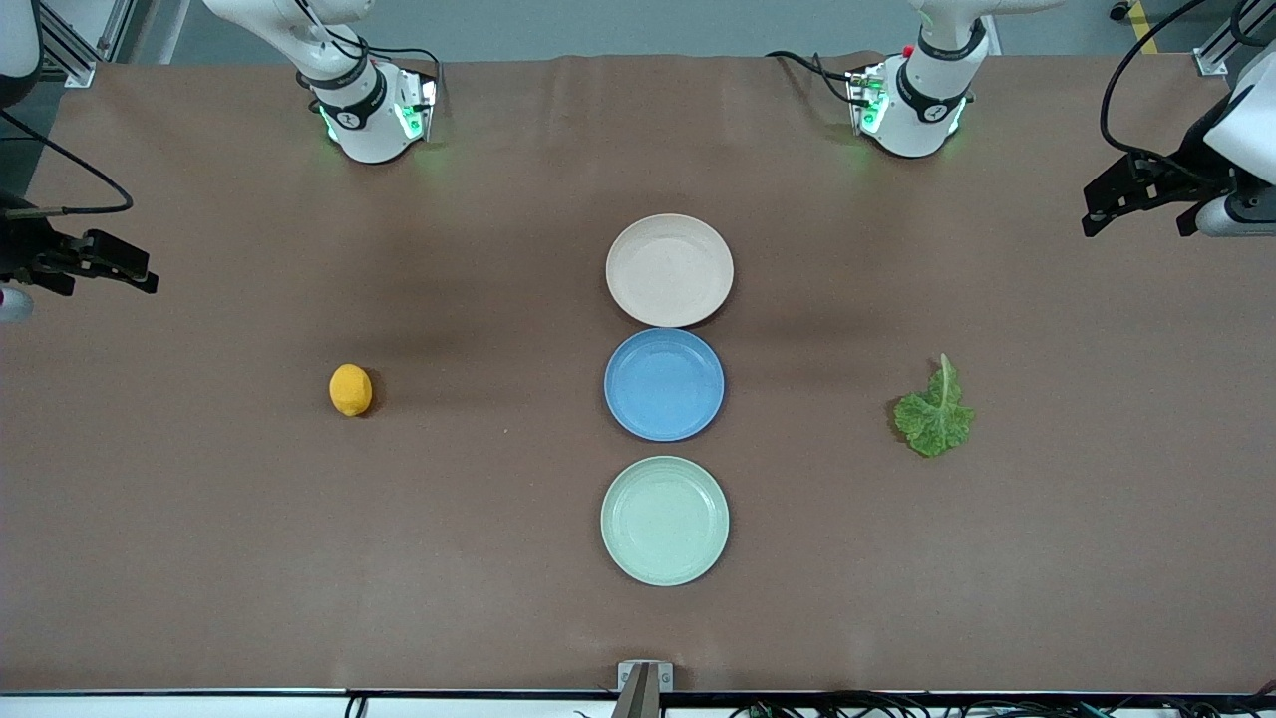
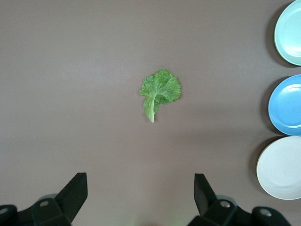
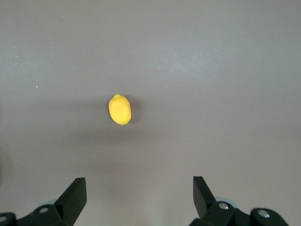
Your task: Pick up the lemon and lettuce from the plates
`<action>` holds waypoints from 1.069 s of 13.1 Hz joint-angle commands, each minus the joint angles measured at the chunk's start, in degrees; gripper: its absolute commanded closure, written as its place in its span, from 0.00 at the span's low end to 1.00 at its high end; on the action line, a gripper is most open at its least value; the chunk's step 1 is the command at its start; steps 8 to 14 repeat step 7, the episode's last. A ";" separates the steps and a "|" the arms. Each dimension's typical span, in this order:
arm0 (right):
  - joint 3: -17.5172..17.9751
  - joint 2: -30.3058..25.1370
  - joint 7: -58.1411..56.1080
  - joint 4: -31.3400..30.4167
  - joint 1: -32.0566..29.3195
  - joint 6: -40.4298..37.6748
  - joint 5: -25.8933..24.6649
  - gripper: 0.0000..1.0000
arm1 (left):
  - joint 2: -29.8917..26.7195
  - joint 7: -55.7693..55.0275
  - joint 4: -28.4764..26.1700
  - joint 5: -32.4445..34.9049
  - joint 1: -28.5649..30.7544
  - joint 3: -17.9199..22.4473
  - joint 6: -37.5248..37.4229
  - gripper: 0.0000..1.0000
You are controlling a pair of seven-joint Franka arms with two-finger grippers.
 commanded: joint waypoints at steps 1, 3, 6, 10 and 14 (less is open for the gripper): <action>-0.17 -3.72 0.91 -3.29 0.90 -0.02 -0.76 0.00 | 1.31 1.03 2.44 -0.74 0.20 -0.16 -0.19 0.00; -0.43 -5.04 0.91 -3.47 0.98 -0.46 -0.76 0.00 | 1.83 1.03 2.71 -0.74 0.11 -0.16 -0.19 0.00; -1.57 -6.28 1.00 -3.64 1.77 -0.81 -0.76 0.00 | 1.84 1.03 2.62 -0.83 0.11 -0.16 -0.19 0.00; -1.49 -6.19 1.00 -3.73 1.69 -0.64 -0.76 0.00 | 1.84 1.03 2.62 -0.83 0.11 -0.16 -0.19 0.00; -1.49 -6.19 1.00 -3.73 1.69 -0.64 -0.76 0.00 | 1.84 1.03 2.62 -0.83 0.11 -0.16 -0.19 0.00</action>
